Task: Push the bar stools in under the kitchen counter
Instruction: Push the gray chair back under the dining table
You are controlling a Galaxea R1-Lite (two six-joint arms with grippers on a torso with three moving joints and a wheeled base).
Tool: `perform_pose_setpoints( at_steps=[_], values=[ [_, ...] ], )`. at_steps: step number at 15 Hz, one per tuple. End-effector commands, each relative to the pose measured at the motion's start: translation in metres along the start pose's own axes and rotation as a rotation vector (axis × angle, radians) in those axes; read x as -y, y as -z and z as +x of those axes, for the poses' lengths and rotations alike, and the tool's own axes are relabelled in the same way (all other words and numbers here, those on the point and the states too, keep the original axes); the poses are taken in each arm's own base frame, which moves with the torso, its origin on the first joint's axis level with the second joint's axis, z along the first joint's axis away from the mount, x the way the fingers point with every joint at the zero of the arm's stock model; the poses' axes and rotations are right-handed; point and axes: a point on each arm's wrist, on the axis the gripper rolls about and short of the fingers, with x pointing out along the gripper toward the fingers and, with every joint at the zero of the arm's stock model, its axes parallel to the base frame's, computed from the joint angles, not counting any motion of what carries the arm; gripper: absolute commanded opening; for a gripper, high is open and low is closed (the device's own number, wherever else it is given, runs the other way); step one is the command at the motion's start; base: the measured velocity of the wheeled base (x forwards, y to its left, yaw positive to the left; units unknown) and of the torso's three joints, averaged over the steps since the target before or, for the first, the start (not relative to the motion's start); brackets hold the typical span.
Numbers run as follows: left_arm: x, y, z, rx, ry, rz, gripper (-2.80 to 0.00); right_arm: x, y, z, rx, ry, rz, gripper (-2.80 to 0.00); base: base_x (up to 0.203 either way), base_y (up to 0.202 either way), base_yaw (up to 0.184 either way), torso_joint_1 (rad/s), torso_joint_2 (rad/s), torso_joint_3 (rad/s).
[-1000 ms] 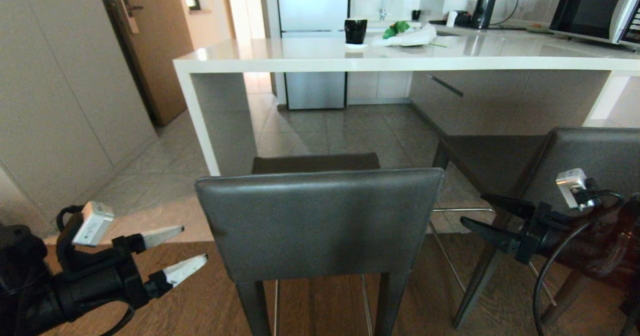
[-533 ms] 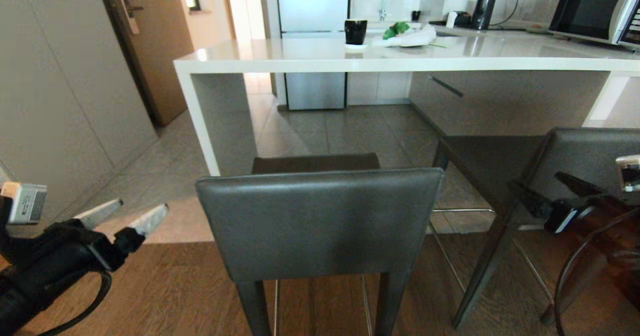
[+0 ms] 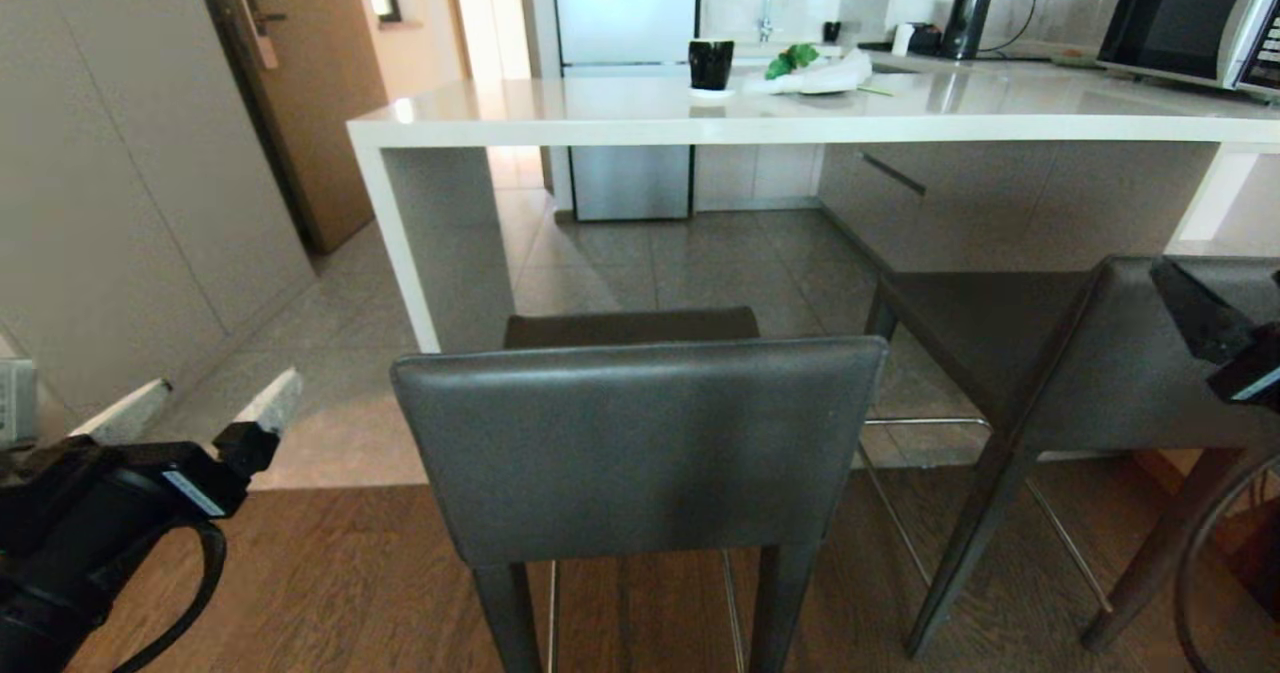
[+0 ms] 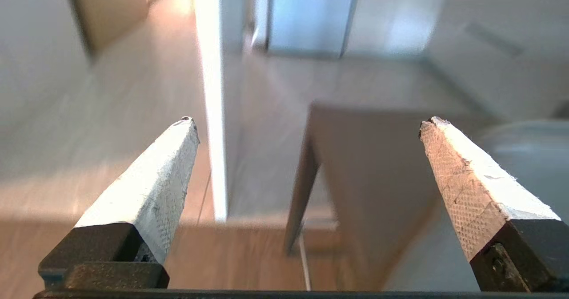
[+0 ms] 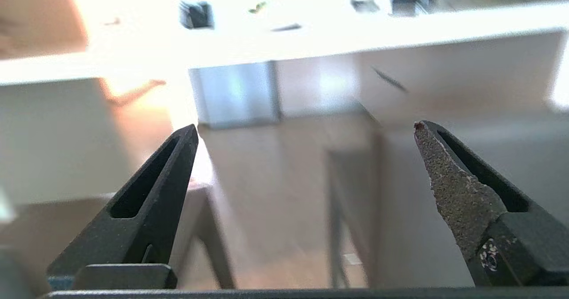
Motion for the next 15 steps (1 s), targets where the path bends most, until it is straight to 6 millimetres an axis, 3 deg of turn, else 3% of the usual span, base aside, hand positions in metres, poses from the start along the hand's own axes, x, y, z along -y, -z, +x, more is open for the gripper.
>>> perform_pose_setpoints(
  at_steps=[1,5,10,13,15],
  values=[
    [0.001,-0.031,-0.034,0.159,0.034,-0.014,0.00,-0.005,-0.029,-0.026,0.107,-0.039,-0.007,0.00,0.000,0.000,0.000,0.000,0.00,0.000],
    [-0.007,-0.058,-0.096,0.190,0.018,0.002,0.00,-0.010,-0.044,-0.066,0.066,-0.061,-0.001,0.00,0.000,0.000,0.000,0.000,0.00,0.000],
    [-0.010,-0.064,-0.164,0.152,-0.090,0.057,0.00,-0.016,-0.064,-0.120,0.096,-0.081,-0.015,0.00,0.000,0.000,0.000,0.000,0.00,0.000],
    [-0.009,-0.057,-0.172,0.150,-0.080,0.079,0.00,-0.021,-0.068,-0.165,0.123,-0.172,-0.029,0.00,0.000,0.000,0.000,0.000,0.00,0.000],
    [-0.009,-0.052,-0.176,0.156,-0.059,0.119,0.00,-0.024,-0.063,-0.182,0.141,-0.213,-0.065,0.00,0.000,0.000,0.000,0.000,0.00,0.000]
  ],
)
